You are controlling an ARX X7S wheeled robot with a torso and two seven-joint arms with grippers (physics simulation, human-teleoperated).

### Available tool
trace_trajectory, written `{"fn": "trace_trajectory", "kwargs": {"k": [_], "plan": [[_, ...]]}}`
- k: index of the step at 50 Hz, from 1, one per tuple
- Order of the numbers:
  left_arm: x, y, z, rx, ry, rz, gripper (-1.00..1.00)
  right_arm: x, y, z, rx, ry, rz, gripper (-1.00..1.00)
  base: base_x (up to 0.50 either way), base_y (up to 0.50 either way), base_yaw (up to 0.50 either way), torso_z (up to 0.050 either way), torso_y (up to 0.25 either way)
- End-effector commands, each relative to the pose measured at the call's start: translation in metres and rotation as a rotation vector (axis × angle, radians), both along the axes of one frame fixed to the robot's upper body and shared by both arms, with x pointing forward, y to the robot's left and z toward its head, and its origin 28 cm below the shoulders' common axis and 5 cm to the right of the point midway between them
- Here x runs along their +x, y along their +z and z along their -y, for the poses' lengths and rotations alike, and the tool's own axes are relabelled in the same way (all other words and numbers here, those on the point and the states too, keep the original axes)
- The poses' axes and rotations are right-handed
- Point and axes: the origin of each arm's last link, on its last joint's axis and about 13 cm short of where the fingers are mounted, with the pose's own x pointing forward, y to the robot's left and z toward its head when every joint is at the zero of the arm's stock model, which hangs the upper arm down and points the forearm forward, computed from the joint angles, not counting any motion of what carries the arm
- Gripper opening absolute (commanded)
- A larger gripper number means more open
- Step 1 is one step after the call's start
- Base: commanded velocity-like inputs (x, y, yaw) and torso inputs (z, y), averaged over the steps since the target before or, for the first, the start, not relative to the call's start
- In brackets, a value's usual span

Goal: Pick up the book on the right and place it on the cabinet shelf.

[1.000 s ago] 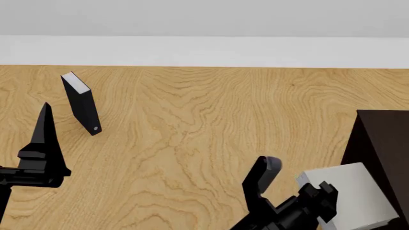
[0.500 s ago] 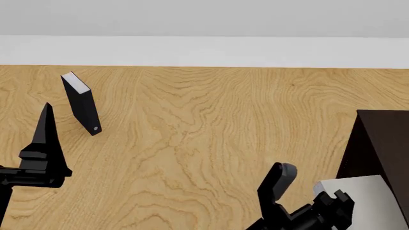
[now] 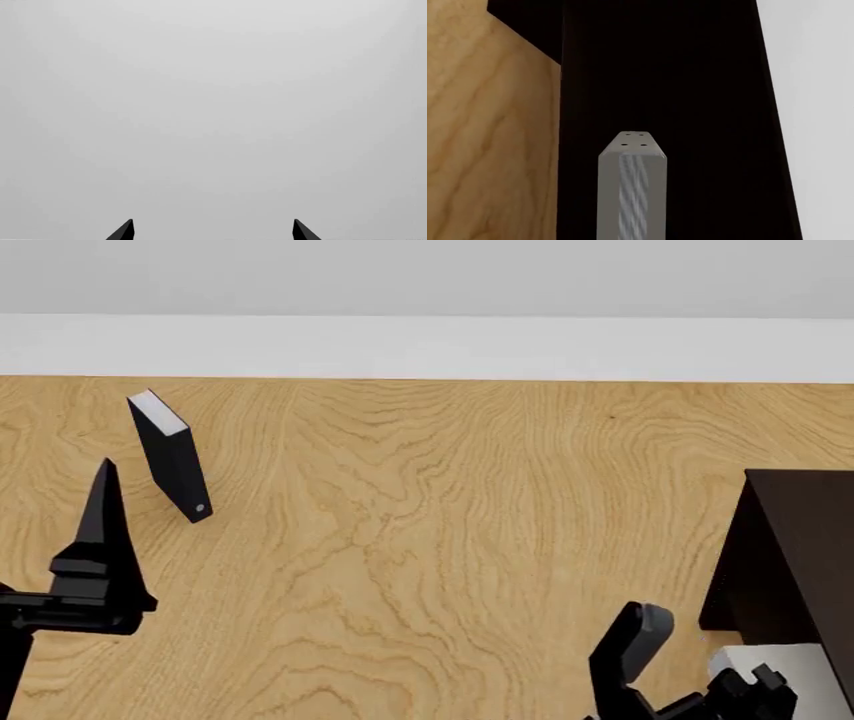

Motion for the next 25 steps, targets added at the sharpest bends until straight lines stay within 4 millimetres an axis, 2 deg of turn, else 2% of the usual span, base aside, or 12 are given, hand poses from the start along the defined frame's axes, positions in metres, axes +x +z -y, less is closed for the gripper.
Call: {"fn": "trace_trajectory", "kwargs": {"k": [1,25], "plan": [[0.001,-0.001,0.001,0.005,0.001,-0.004,1.00,-0.003,0.004,0.021,-0.190,0.023,-0.029,-1.00,0.00,0.00,0.00,0.000,0.000],[0.002,-0.003,0.002,0.014,0.000,-0.008,1.00,-0.016,-0.007,0.036,-0.195,-0.026,-0.080,-1.00,0.00,0.00,0.00,0.000,0.001]]}}
